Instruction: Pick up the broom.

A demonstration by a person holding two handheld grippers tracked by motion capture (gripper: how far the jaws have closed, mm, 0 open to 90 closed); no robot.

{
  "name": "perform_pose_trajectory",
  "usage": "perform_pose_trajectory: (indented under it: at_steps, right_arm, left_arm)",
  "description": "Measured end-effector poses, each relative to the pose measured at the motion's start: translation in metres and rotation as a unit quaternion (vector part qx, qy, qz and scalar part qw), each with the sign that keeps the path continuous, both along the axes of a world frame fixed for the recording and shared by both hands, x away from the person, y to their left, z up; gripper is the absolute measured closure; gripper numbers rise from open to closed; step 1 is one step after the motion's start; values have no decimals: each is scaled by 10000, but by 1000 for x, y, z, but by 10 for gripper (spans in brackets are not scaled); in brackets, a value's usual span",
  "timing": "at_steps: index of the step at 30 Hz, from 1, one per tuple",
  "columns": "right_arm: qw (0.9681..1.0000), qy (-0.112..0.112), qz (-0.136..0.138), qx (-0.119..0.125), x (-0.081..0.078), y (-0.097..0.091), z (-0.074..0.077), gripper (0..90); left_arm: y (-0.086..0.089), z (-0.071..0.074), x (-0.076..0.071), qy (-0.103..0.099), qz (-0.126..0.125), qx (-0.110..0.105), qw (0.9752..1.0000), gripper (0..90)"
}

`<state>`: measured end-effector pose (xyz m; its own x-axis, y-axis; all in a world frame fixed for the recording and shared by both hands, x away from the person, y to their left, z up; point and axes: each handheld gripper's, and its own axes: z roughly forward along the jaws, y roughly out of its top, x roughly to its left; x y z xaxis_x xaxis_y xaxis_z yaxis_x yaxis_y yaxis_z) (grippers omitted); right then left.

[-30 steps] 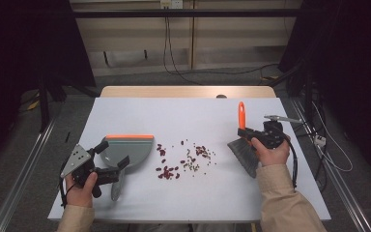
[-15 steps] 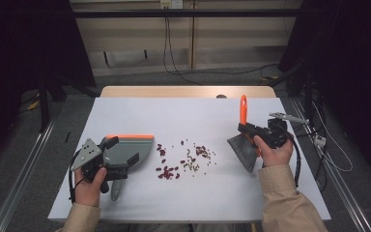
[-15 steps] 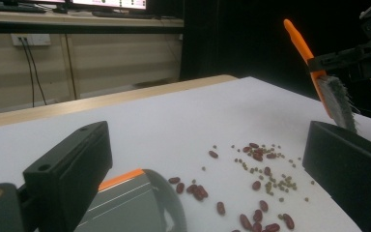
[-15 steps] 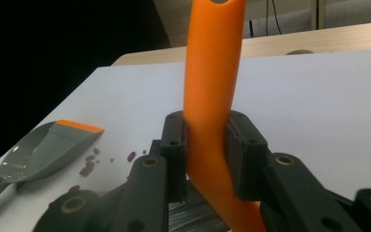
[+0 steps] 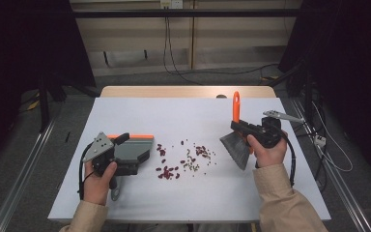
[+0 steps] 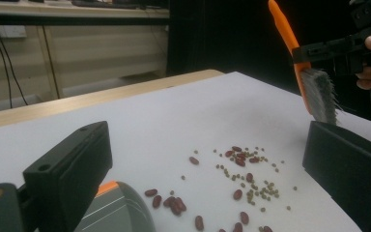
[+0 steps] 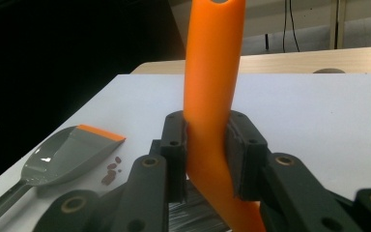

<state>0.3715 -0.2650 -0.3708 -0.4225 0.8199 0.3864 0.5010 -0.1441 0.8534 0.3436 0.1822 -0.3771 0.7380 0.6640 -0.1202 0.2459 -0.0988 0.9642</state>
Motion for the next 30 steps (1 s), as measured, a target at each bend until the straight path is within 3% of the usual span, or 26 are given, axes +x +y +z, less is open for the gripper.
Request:
perform_pose_trajectory:
  at_steps: [6, 15, 30]
  right_arm:
    - [9999, -101, 47, 0, -2, 8, 4, 720]
    - [9995, -231, 192, 96, -2, 23, 8, 721]
    - [9991, -284, 308, -17, -3, 43, 8, 720]
  left_arm:
    - [-14, 5, 4, 35, -159, -43, 9999, 34]
    - [-33, 7, 6, 133, -319, 60, 9994, 34]
    - [-63, 10, 9, 195, -615, 82, 9979, 34]
